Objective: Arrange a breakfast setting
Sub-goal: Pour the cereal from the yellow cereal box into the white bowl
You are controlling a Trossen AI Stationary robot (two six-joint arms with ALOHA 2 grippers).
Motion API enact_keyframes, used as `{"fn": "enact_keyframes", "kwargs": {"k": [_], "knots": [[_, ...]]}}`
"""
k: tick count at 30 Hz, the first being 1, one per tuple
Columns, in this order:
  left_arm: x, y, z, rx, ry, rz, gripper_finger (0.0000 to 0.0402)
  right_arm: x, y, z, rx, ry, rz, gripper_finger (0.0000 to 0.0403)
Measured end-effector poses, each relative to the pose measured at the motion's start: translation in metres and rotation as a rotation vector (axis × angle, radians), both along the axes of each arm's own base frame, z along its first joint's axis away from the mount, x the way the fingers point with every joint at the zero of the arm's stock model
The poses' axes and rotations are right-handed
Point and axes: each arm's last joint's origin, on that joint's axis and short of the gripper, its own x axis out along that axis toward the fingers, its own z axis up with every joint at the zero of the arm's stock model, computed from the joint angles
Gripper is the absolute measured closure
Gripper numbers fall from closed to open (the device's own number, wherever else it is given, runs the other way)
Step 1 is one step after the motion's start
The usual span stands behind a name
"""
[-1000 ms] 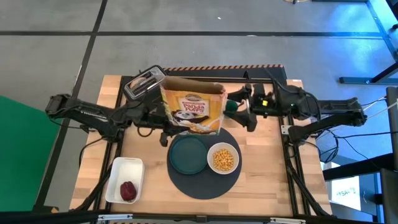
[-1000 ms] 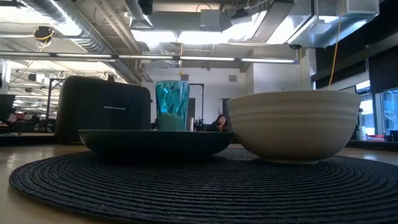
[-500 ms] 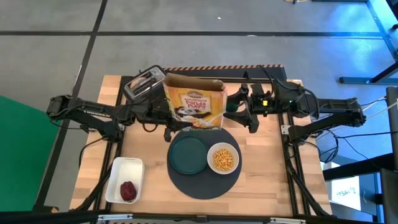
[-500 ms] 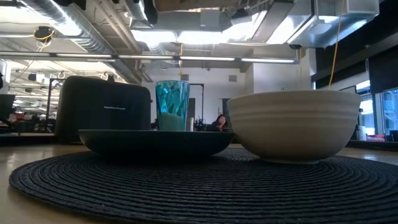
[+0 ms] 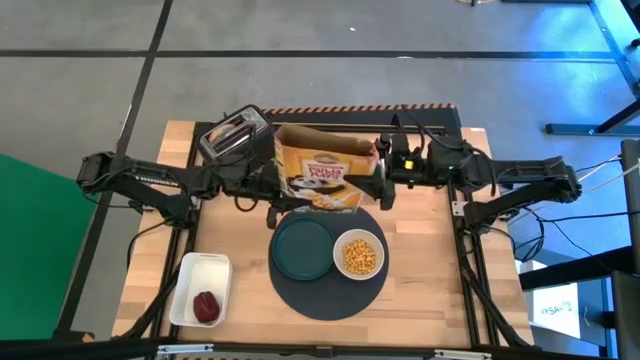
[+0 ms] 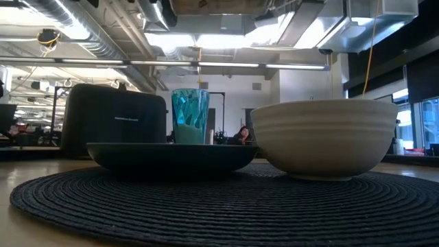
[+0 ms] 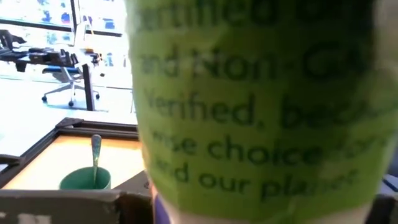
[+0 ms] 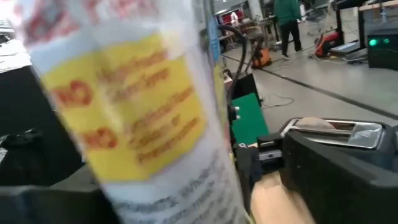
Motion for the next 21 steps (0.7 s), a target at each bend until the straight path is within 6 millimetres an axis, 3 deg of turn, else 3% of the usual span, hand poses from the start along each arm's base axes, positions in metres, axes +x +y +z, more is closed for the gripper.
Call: {"fn": "enact_keyframes", "kwargs": {"k": [3, 6, 8, 14, 21], "knots": [[0.000, 0.000, -0.003, -0.002, 0.027, 0.005, 0.0235, 0.000, 0.001, -0.001, -0.001, 0.007, 0.022, 0.0188], [0.001, 0.000, -0.004, -0.003, 0.034, 0.009, 0.0234, 0.000, 0.001, -0.002, -0.014, 0.019, 0.034, 0.0328], [0.001, 0.001, -0.004, -0.024, 0.036, 0.028, 0.0231, 0.000, 0.000, -0.003, -0.032, 0.033, 0.013, 0.0380], [0.000, 0.013, -0.002, -0.137, 0.024, 0.108, 0.0182, -0.007, -0.005, -0.007, -0.058, 0.101, -0.153, 0.0399], [-0.002, 0.021, 0.001, -0.315, 0.001, 0.146, 0.0086, -0.047, -0.011, 0.014, -0.142, 0.067, -0.302, 0.0402]]}}
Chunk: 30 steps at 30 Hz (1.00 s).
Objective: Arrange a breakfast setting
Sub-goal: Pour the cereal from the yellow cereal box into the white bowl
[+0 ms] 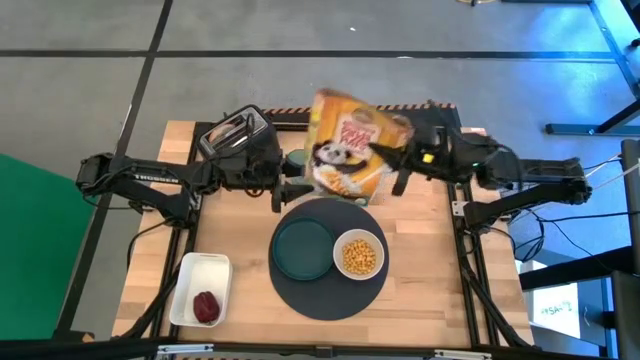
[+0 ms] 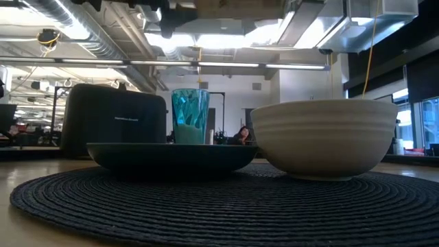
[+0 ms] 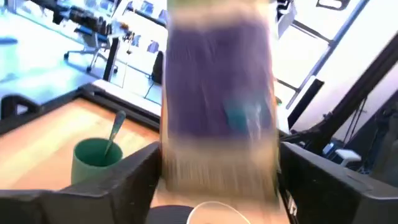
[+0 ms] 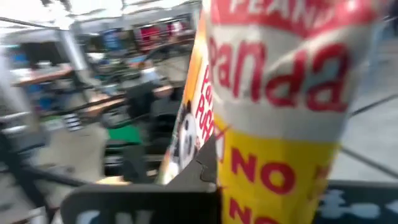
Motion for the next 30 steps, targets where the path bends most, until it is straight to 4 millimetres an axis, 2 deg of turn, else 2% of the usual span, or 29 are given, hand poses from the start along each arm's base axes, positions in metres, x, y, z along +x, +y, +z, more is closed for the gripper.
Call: {"fn": "enact_keyframes", "kwargs": {"k": [4, 8, 12, 14, 19, 30], "knots": [[0.000, 0.000, -0.001, -0.021, 0.012, -0.002, 0.0055, -0.030, -0.006, 0.002, -0.036, 0.067, -0.275, 0.0402], [-0.003, 0.000, 0.001, -0.020, 0.008, 0.002, 0.0053, -0.053, -0.010, -0.007, -0.088, 0.164, -0.590, 0.0403], [-0.009, 0.000, 0.004, -0.003, 0.020, 0.046, 0.0056, -0.065, -0.013, -0.022, -0.112, 0.222, -0.718, 0.0403], [-0.011, 0.001, 0.006, 0.021, 0.011, 0.068, 0.0057, -0.068, -0.013, -0.035, -0.109, 0.239, -0.750, 0.0403], [-0.015, 0.001, 0.009, 0.031, 0.002, 0.094, 0.0057, -0.068, -0.014, -0.084, -0.150, 0.330, -0.831, 0.0403], [-0.016, 0.001, 0.007, 0.030, 0.034, 0.095, 0.0057, -0.076, -0.015, -0.169, -0.073, 0.338, -0.899, 0.0403]]}}
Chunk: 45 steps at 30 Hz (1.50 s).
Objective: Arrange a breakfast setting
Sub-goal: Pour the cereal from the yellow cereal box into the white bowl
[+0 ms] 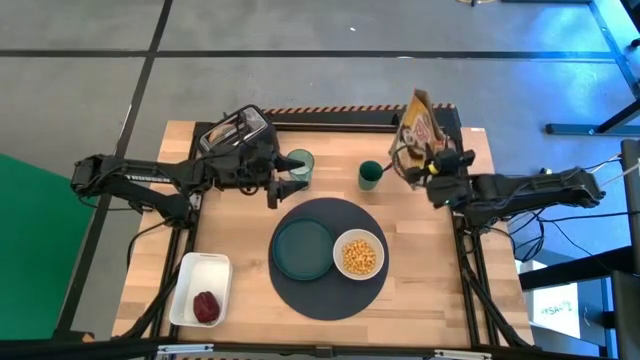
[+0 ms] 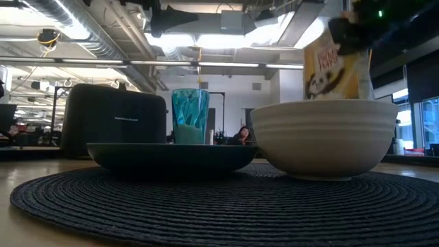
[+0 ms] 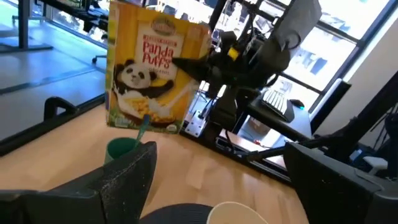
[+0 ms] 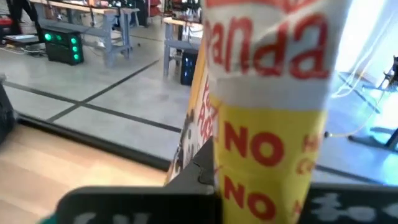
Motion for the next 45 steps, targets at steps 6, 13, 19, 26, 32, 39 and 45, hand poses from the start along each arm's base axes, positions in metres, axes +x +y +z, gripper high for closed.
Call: {"fn": "enact_keyframes", "kwargs": {"k": [6, 13, 19, 26, 32, 39, 45], "knots": [[0.001, -0.009, -0.001, 0.030, 0.017, -0.059, 0.0057, -0.006, 0.000, -0.042, 0.066, 0.009, 0.003, 0.0403], [0.000, -0.013, -0.007, 0.049, 0.081, -0.041, 0.0057, -0.010, 0.000, -0.059, 0.111, 0.001, 0.008, 0.0402], [-0.004, -0.016, -0.004, 0.048, 0.076, -0.044, 0.0057, -0.009, 0.000, -0.060, 0.146, 0.007, 0.038, 0.0359], [-0.030, -0.014, 0.012, 0.039, 0.041, 0.037, 0.0057, -0.014, 0.001, -0.055, 0.229, -0.042, 0.107, 0.0251], [-0.051, -0.014, 0.020, -0.009, 0.028, 0.071, 0.0061, -0.025, 0.000, -0.045, 0.235, -0.140, 0.123, 0.0179], [-0.061, -0.014, 0.024, -0.007, 0.025, 0.093, 0.0080, -0.036, -0.001, -0.024, 0.209, -0.204, 0.153, 0.0153], [-0.062, -0.014, 0.022, -0.006, 0.045, 0.094, 0.0085, -0.042, -0.001, 0.007, 0.154, -0.204, 0.184, 0.0153]]}}
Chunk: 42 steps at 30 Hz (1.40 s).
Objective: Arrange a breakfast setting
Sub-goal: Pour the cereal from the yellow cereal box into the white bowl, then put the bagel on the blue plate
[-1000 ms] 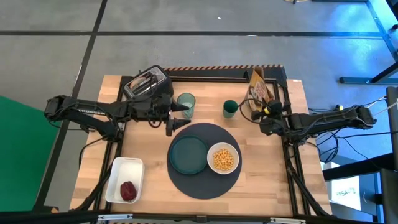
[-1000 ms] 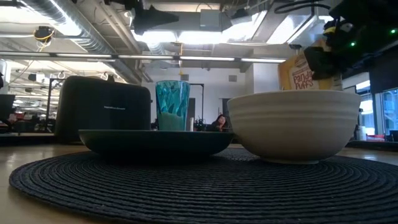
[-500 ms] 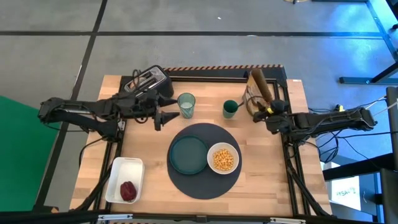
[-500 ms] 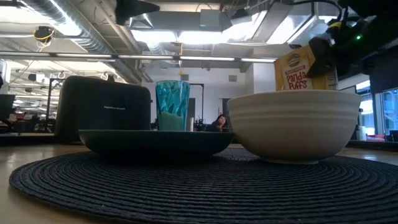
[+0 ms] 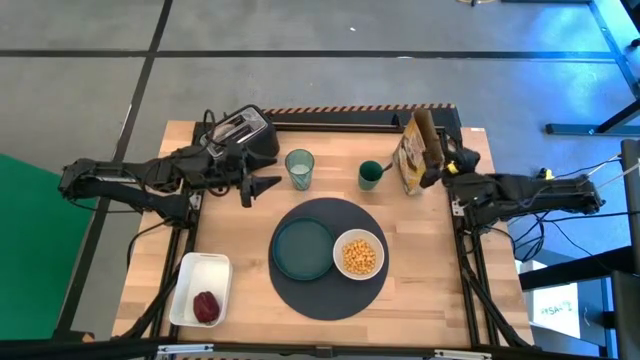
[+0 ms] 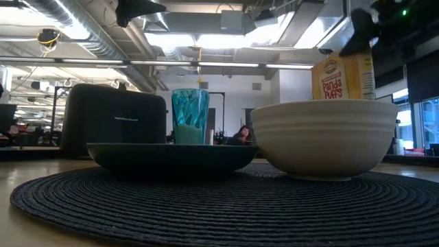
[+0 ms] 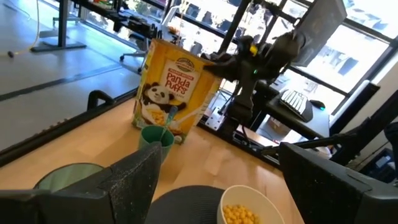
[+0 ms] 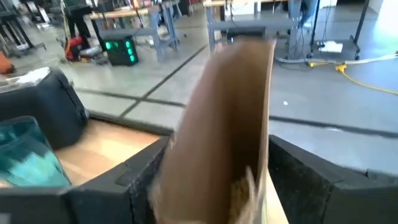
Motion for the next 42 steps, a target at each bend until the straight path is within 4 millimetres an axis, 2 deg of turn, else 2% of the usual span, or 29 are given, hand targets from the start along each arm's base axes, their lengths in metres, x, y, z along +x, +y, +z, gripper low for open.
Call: {"fn": "enact_keyframes", "kwargs": {"k": [6, 11, 17, 21, 25, 29, 33, 38, 42], "knots": [[0.000, 0.000, -0.002, 0.001, 0.025, 0.011, 0.0085, -0.006, -0.001, 0.035, -0.054, -0.019, 0.008, 0.0153], [-0.002, 0.004, -0.005, 0.021, 0.058, 0.146, 0.0086, -0.010, -0.001, 0.062, -0.082, -0.097, 0.018, 0.0153], [-0.002, 0.009, -0.003, 0.018, 0.041, 0.172, 0.0086, -0.012, -0.001, 0.092, -0.145, -0.161, 0.050, 0.0153], [-0.010, 0.015, 0.019, 0.029, 0.065, 0.258, 0.0086, -0.009, 0.000, 0.113, -0.183, -0.192, 0.083, 0.0153], [-0.033, 0.025, 0.049, 0.126, 0.223, 0.452, 0.0086, -0.005, 0.001, 0.134, -0.199, -0.239, 0.137, 0.0153], [-0.042, 0.037, 0.059, 0.194, 0.349, 0.564, 0.0090, 0.003, 0.003, 0.153, -0.202, -0.264, 0.234, 0.0153], [-0.044, 0.062, 0.056, 0.206, 0.430, 0.723, 0.0125, 0.018, 0.006, 0.165, -0.218, -0.240, 0.298, 0.0153], [-0.051, 0.088, 0.038, 0.077, 0.578, 0.705, 0.0193, 0.035, 0.010, 0.180, -0.248, -0.205, 0.422, 0.0153], [-0.058, 0.103, 0.023, -0.044, 0.708, 0.716, 0.0231, 0.039, 0.011, 0.185, -0.242, -0.156, 0.467, 0.0153]]}}
